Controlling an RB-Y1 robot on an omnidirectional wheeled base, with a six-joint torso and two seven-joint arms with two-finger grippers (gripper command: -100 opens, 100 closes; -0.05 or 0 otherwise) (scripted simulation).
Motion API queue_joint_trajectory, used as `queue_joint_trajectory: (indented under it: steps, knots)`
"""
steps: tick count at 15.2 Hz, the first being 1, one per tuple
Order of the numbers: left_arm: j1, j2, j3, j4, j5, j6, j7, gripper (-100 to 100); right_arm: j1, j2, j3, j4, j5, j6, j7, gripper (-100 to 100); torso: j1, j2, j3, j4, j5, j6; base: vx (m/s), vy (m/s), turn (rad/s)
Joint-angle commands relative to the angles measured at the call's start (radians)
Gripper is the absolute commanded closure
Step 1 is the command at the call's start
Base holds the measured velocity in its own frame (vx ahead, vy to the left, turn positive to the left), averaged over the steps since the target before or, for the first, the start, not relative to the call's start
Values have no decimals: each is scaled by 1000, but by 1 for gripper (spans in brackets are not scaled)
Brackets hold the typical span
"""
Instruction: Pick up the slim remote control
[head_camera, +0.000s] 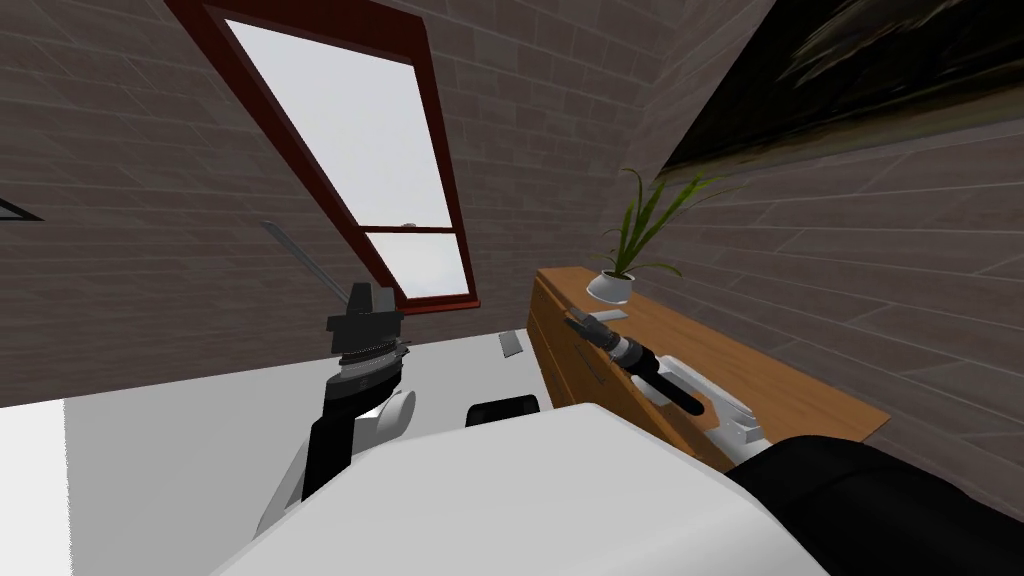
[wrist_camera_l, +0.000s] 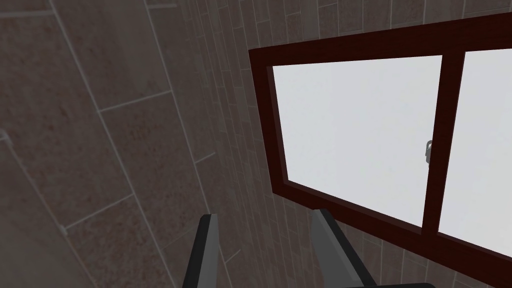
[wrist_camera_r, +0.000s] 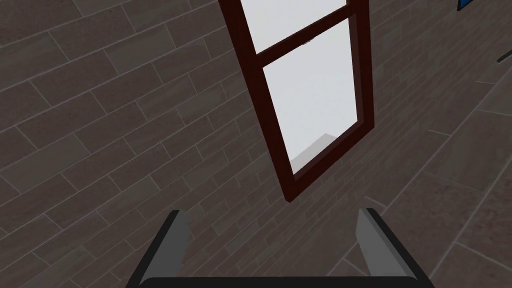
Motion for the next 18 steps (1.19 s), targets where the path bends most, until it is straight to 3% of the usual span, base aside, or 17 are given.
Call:
queue_joint_trajectory:
  steps: [1,4,11,17,18]
  knots:
    - [0,0,0,0,0,0,0,0,13,-50,-15,30,27,-22,-3,-100,0,0,0,0,0,0,33,14,21]
    - [0,0,0,0,0,0,0,0,13,-96,-15,30,27,-22,-3,-100,-1,0,0,0,0,0,30,7,10]
    - [0,0,0,0,0,0,0,0,51,-260,-53,105,103,-70,-13,-100,-2,0,0,0,0,0,32,2,18]
    - [0,0,0,0,0,0,0,0,65,-381,-66,130,129,-86,-17,-100,-2,0,0,0,0,0,28,-6,11]
    - [0,0,0,0,0,0,0,0,79,-408,-78,156,155,-101,-20,-100,-2,0,0,0,-1,0,30,-8,15]
